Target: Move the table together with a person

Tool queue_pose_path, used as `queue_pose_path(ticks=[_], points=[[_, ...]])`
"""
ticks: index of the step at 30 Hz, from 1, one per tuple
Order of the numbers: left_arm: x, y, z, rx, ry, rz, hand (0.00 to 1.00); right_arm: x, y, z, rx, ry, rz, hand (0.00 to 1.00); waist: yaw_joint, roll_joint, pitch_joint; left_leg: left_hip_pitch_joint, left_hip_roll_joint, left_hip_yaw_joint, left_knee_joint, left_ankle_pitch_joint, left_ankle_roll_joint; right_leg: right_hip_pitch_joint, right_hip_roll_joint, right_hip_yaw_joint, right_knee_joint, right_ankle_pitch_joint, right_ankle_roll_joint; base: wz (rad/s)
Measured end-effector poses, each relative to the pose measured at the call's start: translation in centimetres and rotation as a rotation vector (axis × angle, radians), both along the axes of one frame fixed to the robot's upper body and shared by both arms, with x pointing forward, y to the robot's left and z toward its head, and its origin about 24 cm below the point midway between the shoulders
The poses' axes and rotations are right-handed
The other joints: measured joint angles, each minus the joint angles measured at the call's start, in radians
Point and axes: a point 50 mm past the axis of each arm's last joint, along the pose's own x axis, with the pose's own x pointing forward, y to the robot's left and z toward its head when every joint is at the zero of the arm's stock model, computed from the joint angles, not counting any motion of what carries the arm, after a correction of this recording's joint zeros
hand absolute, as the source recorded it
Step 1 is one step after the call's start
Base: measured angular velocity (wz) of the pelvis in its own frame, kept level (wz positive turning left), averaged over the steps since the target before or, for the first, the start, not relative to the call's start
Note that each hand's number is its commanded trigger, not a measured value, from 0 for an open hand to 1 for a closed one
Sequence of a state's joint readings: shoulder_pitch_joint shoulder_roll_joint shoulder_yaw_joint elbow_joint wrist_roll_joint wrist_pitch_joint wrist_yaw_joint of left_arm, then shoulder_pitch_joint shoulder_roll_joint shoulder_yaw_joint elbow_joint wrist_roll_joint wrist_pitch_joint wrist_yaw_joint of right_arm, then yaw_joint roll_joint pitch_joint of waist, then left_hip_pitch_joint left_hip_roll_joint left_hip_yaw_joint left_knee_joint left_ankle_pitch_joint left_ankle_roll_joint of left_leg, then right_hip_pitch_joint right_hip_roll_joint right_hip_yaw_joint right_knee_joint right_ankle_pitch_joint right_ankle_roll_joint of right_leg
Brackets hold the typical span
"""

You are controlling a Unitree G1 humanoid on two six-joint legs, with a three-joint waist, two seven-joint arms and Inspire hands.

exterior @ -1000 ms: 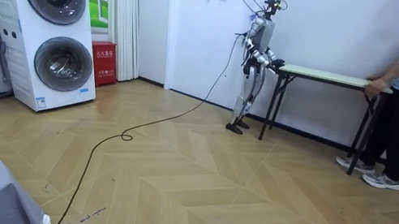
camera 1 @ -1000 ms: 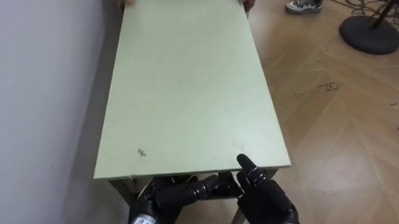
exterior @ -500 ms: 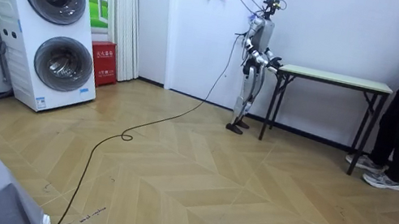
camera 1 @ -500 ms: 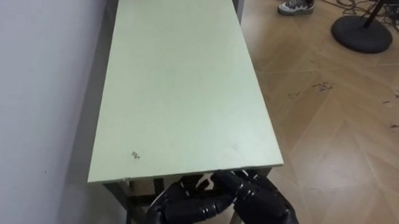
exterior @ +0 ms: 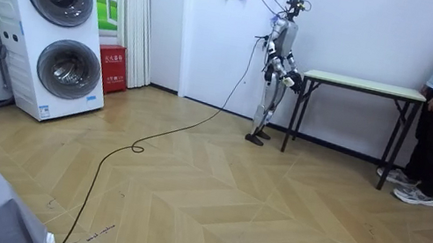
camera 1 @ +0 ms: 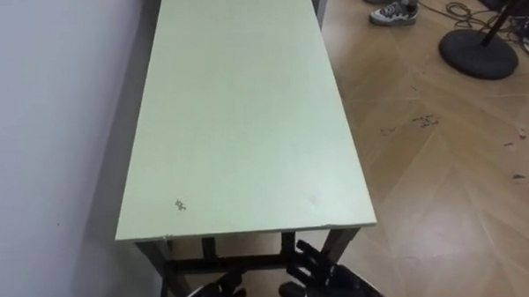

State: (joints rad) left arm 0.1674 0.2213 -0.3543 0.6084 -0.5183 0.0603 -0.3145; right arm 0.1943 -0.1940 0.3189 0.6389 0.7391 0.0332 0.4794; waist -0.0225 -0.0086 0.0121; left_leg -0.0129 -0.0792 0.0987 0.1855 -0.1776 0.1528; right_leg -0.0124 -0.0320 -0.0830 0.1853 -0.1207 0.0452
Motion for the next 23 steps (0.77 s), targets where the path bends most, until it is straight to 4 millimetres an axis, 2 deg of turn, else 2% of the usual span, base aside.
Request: queue_pose_path(ticks=[6,13,19,23], points=[[-1.3,1.4,-1.5,0.112,0.084,0.042,0.00,-2.4,-2.2,-1.8,-0.116,0.135,-0.058,0.00,0.003,0.002,0.0012,0.013,0.001,0.007,-0.007,0.000,0.000,0.006,0.001,0.000,-0.002,0.000,0.000,-0.05],[-3.2,3.4,-2.9,0.288,0.180,0.144,0.00,-4.0,-4.1,-3.5,-0.253,0.275,-0.153,0.00,-0.002,-0.005,0.0001,0.027,0.001,0.005,-0.021,-0.001,0.000,0.020,0.001,-0.002,-0.003,-0.001,-0.001,0.01],[-5.5,4.4,-4.1,0.469,0.265,0.146,0.00,-7.3,-4.7,-4.7,-0.326,0.442,-0.257,0.00,-0.004,-0.009,-0.0006,0.035,0.000,-0.003,-0.024,-0.001,0.000,0.030,0.001,-0.014,-0.004,-0.004,-0.002,0.04],[-6.1,4.8,-4.2,0.551,0.265,0.155,0.00,-7.9,-4.9,-4.9,-0.344,0.470,-0.263,0.00,0.000,-0.010,-0.0030,0.036,-0.002,-0.001,-0.033,-0.002,-0.001,0.035,0.002,-0.008,-0.017,-0.004,-0.002,-0.04]])
